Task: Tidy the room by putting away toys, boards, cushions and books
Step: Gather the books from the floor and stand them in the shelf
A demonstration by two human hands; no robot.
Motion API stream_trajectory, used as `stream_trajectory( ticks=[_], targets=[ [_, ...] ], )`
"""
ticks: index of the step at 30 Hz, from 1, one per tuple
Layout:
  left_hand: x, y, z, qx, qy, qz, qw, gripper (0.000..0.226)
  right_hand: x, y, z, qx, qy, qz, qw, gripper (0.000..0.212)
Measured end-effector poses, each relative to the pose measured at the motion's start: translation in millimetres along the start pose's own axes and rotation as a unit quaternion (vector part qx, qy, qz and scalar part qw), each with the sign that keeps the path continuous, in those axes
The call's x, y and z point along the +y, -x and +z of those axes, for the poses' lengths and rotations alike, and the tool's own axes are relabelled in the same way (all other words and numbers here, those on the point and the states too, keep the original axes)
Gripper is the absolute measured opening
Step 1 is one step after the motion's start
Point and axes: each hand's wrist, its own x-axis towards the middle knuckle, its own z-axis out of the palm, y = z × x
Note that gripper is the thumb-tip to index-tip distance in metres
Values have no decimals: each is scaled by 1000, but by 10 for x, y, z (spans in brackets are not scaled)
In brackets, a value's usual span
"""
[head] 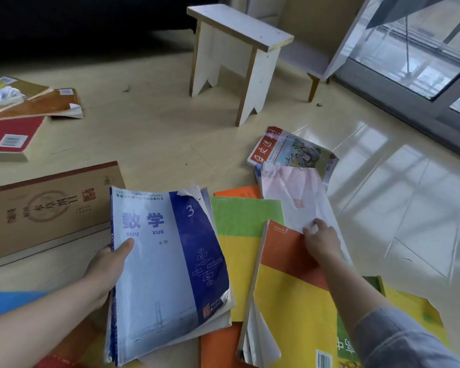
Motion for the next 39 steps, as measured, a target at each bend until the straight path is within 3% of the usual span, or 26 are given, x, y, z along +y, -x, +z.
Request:
stream_trajectory(
  ticks=[3,7,8,15,20,22,24,26,30,34,36,39],
  targets=[
    [19,-21,28,18,0,3,1000,30,13,-119,-23,-9,-11,40,999,57],
    [21,-14,104,53,-21,7,998,29,266,-427,12,-21,-71,107,991,112],
    [24,-6,119,60,-30,7,998,29,277,-402,-1,-19,-81,121,989,117],
    [95,51,173,71,-57,12,996,33,229,-154,-141,100,-56,159,981,93],
    [127,50,98,23,-68,-6,997,41,148,-100,-404,166,-94,88,978,57],
    [35,-86,51,11,-76,-11,997,56,24,-31,-559,202,-115,33,972,36],
    [-4,-137,82,1,-82,-18,997,53,-158,60,-675,228,-99,-31,968,20],
    [158,48,156,6,-95,-11,995,44,-343,184,-791,248,-62,-86,963,15],
    [222,39,166,-28,-108,3,994,54,-610,441,-1041,300,-42,-162,939,9],
    [339,154,23,-60,-45,17,997,26,-799,783,-1377,369,-61,-229,899,5],
    [399,305,-25,-67,2,21,998,21,-886,1036,-1429,356,-68,-231,903,7],
    [417,425,-82,-75,51,18,996,25,-997,1545,-1230,274,-8,-270,923,5]
  ],
)
